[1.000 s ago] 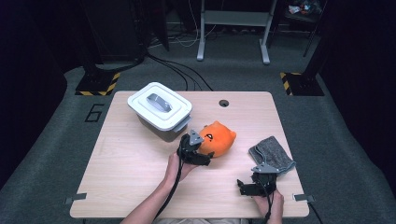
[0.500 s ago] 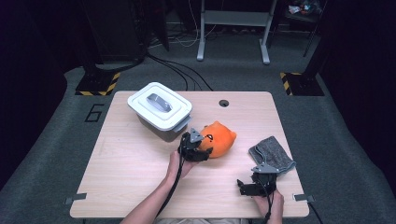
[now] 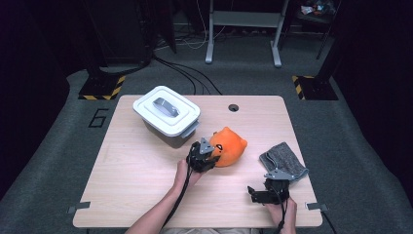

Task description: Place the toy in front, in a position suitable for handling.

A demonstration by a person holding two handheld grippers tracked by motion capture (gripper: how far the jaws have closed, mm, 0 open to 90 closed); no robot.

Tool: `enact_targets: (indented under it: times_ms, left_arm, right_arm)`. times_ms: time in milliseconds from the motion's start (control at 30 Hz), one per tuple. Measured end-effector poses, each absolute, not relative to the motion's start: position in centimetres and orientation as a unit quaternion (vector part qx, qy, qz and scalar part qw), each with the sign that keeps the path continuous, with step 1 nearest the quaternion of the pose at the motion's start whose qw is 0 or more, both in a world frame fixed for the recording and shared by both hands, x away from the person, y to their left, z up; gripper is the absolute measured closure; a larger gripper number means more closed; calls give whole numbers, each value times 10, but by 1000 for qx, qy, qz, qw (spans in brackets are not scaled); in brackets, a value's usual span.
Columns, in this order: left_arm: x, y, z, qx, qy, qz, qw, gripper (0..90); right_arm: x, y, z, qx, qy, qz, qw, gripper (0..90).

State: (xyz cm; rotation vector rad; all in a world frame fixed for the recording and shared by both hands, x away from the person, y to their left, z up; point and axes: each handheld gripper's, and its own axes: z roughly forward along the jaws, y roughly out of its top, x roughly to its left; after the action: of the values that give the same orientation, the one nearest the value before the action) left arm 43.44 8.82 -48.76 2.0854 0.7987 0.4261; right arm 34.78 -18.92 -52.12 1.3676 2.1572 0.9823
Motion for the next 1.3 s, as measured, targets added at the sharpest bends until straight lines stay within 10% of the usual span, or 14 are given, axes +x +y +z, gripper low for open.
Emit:
enact_targets:
  times_ms: [833,1300]
  left_arm:
    - [427,88,-493,836,301,175,425,682]
    - [427,82,-494,839,292,185,420,655]
  right_arm:
    - [429,-125,-479,446,777,401,191,165]
    - [434,-126,-488,448,775,412,171,622]
